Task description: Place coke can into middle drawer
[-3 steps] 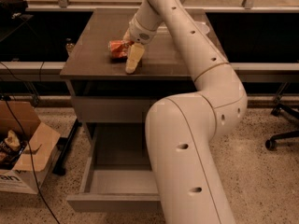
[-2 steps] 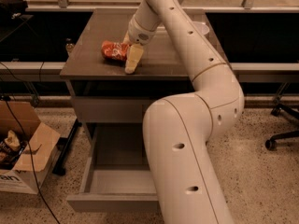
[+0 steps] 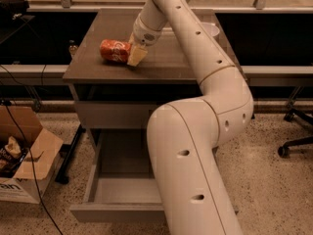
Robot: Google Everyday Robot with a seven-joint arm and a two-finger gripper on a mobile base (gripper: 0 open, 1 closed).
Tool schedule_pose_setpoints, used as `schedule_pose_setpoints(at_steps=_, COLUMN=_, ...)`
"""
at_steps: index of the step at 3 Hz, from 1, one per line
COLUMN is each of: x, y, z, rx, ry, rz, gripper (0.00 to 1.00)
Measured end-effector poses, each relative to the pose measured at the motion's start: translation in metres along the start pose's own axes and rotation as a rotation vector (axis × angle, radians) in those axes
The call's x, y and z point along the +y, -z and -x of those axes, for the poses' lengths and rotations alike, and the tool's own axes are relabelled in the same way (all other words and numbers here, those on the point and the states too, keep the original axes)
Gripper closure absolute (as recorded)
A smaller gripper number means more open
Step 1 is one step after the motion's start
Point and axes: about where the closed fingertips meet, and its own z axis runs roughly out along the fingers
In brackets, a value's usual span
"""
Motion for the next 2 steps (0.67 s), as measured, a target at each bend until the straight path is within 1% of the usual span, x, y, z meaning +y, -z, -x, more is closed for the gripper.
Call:
schedule_pose_setpoints(at_steps=1, x=0.002, y=0.017, z=0.009, rx=-0.021, ry=-0.019, rz=-0.013, gripper=1.00)
schedule_pose_setpoints(at_steps=2, x=0.006, y=0.053, z=0.016, rx=-0.063, ry=-0.023, rz=-0.051, gripper=1.00)
